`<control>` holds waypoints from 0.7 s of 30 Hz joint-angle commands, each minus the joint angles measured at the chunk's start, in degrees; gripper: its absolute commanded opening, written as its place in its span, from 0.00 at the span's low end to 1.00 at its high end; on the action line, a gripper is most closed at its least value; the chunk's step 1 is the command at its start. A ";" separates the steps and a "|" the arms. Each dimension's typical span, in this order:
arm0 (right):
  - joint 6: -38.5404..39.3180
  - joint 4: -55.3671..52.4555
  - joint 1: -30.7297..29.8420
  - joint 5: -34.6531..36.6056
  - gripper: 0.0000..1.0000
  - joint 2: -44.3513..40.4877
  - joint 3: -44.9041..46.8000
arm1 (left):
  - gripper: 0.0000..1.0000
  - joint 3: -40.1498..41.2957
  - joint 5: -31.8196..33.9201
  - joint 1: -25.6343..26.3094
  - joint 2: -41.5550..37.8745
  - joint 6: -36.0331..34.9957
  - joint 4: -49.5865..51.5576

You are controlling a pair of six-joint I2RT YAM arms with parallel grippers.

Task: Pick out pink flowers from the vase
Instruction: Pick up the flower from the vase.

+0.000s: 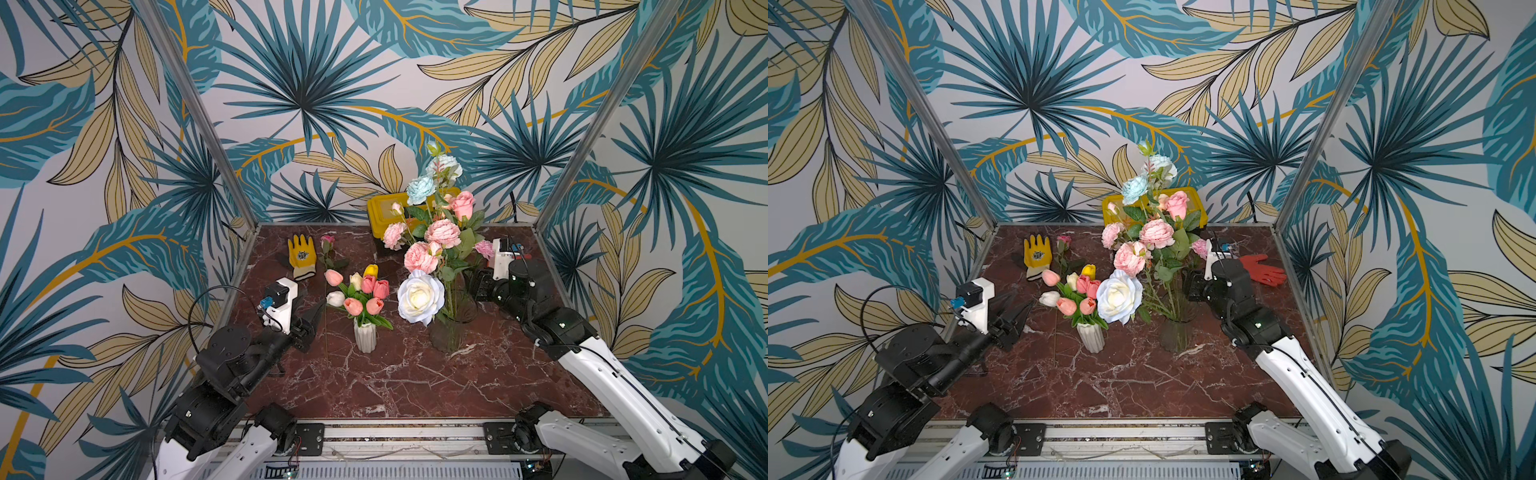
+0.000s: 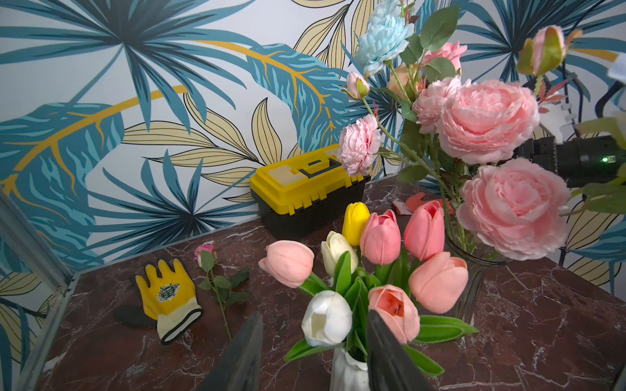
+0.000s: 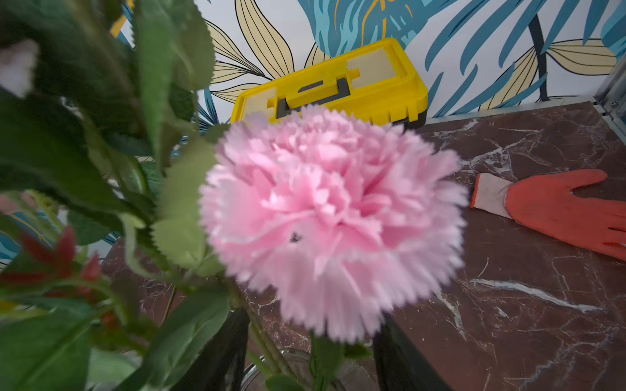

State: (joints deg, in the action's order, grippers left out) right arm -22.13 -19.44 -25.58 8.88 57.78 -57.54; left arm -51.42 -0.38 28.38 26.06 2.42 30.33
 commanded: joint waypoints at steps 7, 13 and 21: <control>-1.16 11.22 1.42 -0.39 0.48 2.33 3.76 | 0.50 -1.00 -1.61 0.37 1.18 -0.50 -2.48; -1.30 11.95 1.50 -1.24 0.36 3.07 4.63 | 0.50 -0.93 0.38 0.45 2.06 -0.72 -2.20; 0.57 9.08 1.50 -2.29 0.15 -0.15 4.21 | 0.52 -5.46 -8.03 0.80 6.14 0.18 -0.31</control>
State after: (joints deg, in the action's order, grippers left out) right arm -22.55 -9.37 -24.29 7.42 59.66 -53.95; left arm -53.17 -3.68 28.86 30.39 2.35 29.52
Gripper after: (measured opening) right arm 0.170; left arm 0.513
